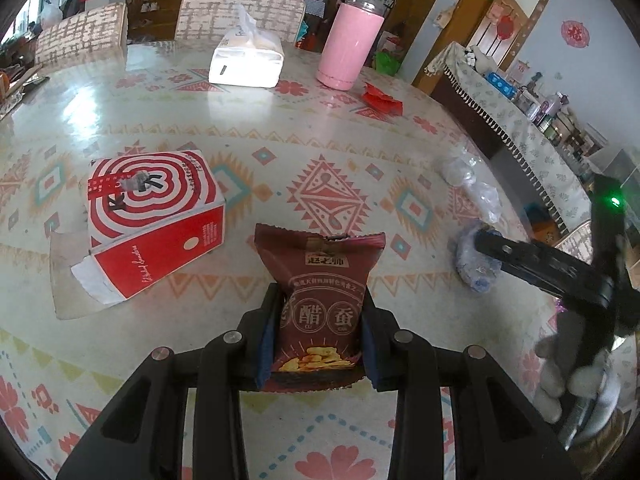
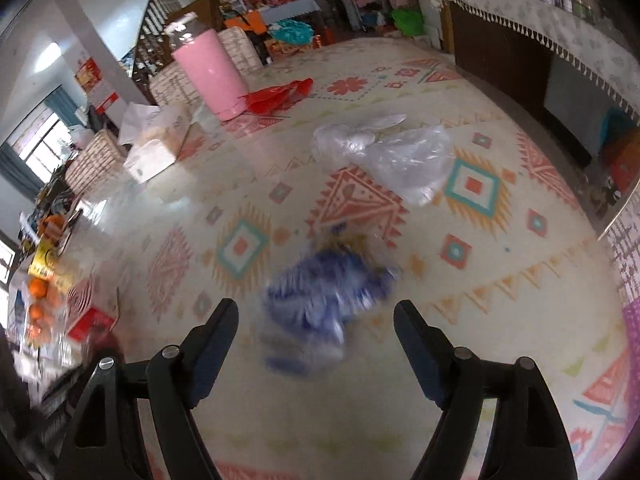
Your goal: Collect trash
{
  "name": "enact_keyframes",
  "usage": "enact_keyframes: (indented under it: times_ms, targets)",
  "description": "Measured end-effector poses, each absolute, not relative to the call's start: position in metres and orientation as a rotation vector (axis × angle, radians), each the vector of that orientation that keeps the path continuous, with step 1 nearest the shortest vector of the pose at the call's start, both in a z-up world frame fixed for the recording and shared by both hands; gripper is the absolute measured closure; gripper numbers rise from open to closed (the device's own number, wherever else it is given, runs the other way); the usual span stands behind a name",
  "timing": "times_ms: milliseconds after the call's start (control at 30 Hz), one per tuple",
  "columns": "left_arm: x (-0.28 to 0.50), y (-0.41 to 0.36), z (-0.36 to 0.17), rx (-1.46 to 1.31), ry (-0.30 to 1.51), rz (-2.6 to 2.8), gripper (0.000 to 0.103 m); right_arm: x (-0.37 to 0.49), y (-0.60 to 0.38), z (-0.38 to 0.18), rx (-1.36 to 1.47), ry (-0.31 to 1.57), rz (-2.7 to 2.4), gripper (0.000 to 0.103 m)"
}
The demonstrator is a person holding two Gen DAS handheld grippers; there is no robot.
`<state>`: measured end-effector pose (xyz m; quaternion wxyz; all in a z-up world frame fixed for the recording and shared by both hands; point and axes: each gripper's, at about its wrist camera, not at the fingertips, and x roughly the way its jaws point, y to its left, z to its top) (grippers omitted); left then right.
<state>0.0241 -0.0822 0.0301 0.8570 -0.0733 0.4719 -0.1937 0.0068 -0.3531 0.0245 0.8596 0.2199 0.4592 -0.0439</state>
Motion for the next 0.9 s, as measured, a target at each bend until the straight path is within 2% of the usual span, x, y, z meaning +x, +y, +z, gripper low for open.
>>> enact_keyframes:
  times_ms: [200, 267, 333, 367, 900]
  targets:
    - [0.024, -0.082, 0.032, -0.163, 0.991, -0.413, 0.069, 0.02, -0.335, 0.019, 0.38, 0.972, -0.177, 0.018]
    - [0.024, -0.081, 0.032, -0.165, 0.989, -0.414, 0.069, 0.021, -0.329, 0.018, 0.324, 0.975, -0.204, 0.021]
    - [0.023, -0.081, 0.033, -0.165, 0.986, -0.415, 0.069, 0.016, -0.326, 0.018, 0.274, 0.968, -0.242, 0.043]
    - [0.022, -0.082, 0.033, -0.164, 0.984, -0.416, 0.069, 0.012, -0.326, 0.019, 0.264, 0.964, -0.239, 0.046]
    - [0.02, -0.087, 0.031, -0.137, 0.98, -0.414, 0.069, -0.09, -0.346, 0.039, 0.425, 0.905, -0.11, 0.046]
